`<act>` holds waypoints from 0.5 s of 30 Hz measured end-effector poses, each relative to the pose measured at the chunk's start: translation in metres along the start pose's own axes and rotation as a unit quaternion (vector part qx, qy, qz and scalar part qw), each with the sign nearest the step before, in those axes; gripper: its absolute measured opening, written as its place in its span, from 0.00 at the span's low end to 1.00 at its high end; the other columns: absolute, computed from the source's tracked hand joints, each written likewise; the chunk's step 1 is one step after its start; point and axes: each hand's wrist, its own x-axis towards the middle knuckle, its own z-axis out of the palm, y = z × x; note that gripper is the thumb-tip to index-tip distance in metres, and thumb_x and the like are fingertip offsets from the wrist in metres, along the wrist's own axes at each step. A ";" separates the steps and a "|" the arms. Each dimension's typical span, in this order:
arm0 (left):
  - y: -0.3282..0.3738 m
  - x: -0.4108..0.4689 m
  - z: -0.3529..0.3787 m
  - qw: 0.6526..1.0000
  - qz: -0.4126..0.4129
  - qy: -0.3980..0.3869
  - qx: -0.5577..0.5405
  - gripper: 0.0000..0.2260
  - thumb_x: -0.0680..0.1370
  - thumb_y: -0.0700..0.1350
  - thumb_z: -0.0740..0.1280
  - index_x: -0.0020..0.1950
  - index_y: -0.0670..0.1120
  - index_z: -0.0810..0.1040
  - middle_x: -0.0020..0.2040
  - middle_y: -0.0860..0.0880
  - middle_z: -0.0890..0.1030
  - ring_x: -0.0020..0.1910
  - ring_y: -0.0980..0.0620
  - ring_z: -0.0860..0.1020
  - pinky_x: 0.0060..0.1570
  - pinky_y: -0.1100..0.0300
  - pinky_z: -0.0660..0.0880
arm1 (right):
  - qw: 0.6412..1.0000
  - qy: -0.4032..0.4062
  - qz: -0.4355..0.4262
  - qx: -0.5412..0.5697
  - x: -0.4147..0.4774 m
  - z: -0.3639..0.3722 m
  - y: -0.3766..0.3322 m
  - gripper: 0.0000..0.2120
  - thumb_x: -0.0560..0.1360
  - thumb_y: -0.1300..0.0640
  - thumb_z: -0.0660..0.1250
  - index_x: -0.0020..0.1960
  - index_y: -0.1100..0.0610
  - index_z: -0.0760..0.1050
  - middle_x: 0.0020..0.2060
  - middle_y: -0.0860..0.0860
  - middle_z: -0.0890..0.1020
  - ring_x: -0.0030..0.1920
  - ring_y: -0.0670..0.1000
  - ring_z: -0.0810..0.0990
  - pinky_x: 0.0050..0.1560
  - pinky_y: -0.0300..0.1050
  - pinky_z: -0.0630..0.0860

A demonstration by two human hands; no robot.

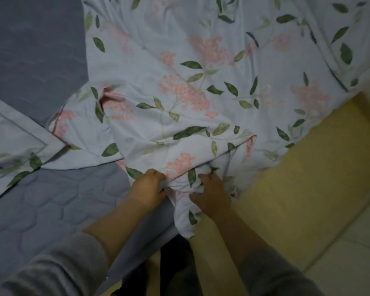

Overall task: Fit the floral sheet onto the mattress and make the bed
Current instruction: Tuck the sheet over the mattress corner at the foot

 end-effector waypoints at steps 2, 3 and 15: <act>-0.002 -0.001 0.007 1.000 0.006 0.003 -0.004 0.17 0.73 0.45 0.69 0.61 0.42 0.77 0.60 0.41 0.75 0.57 0.40 0.75 0.53 0.54 0.73 | 0.997 -0.014 0.017 -0.069 0.001 0.023 -0.001 0.45 0.70 0.44 0.70 0.77 0.53 0.49 0.75 0.60 0.52 0.74 0.62 0.54 0.72 0.56 0.59; -0.003 -0.003 0.011 1.000 0.011 0.004 -0.006 0.17 0.73 0.45 0.70 0.60 0.43 0.78 0.59 0.41 0.75 0.56 0.41 0.75 0.52 0.55 0.73 | 0.998 -0.011 0.030 -0.060 0.005 0.030 -0.001 0.48 0.70 0.42 0.70 0.78 0.52 0.44 0.75 0.61 0.50 0.74 0.63 0.53 0.71 0.57 0.59; -0.026 -0.045 0.021 0.998 -0.033 -0.024 -0.052 0.21 0.73 0.48 0.71 0.64 0.44 0.74 0.61 0.43 0.75 0.59 0.45 0.75 0.54 0.58 0.71 | 0.971 -0.023 0.026 0.237 -0.011 0.009 -0.012 0.19 0.77 0.69 0.58 0.30 0.56 0.61 0.26 0.53 0.64 0.28 0.45 0.61 0.26 0.31 0.60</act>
